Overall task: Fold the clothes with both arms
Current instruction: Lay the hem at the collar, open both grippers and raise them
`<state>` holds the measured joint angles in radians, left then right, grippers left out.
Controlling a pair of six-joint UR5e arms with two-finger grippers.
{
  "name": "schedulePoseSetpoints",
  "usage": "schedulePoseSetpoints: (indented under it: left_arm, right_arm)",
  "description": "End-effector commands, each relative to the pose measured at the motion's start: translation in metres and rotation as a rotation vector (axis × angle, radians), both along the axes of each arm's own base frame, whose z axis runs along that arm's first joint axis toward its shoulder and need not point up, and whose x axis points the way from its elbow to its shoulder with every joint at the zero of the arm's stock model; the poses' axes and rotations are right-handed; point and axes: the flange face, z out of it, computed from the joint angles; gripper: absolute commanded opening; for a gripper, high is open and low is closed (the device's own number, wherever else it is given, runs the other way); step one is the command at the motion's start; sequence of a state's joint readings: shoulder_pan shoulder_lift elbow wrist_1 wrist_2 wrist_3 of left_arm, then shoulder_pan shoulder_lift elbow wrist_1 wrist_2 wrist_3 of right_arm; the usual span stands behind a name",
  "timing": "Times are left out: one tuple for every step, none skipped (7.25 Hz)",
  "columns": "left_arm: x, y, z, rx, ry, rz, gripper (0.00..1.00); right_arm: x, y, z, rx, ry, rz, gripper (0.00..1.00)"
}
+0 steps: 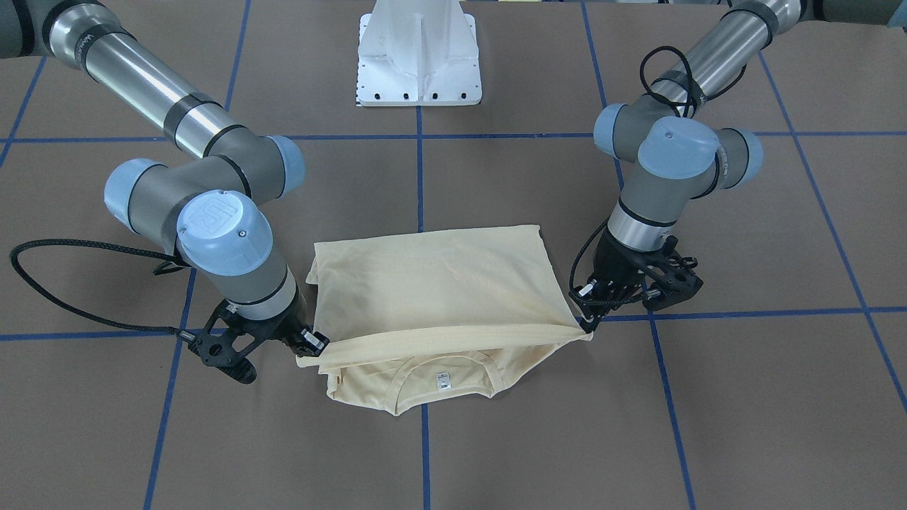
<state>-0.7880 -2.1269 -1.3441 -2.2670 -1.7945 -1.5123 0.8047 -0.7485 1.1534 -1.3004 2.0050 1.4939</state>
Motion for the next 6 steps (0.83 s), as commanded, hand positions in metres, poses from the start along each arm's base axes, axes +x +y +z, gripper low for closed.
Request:
schedulePoseSetpoints:
  left_arm:
    - [0.006, -0.01, 0.006, 0.012, -0.013, -0.029, 0.0]
    - [0.007, -0.011, 0.007, 0.01, -0.016, -0.03, 0.0]
    - [0.008, -0.012, 0.01, 0.006, -0.021, -0.03, 0.02]
    - [0.008, -0.012, 0.01, 0.012, -0.014, -0.03, 0.07]
    - [0.007, -0.012, 0.01, 0.018, -0.009, -0.032, 0.12]
    - [0.006, -0.013, 0.009, 0.019, -0.006, -0.032, 0.25]
  right_arm:
    - [-0.009, -0.008, -0.009, 0.007, 0.008, -0.001, 0.0]
    - [-0.008, -0.01, -0.008, 0.011, 0.013, 0.005, 0.0]
    - [-0.008, -0.01, -0.009, 0.011, 0.013, 0.005, 0.2]
    - [-0.01, -0.011, -0.02, 0.023, 0.007, 0.011, 0.43]
    - [-0.011, -0.012, -0.028, 0.028, 0.0, 0.012, 0.6]
    - [-0.012, -0.015, -0.033, 0.029, -0.003, 0.016, 0.63]
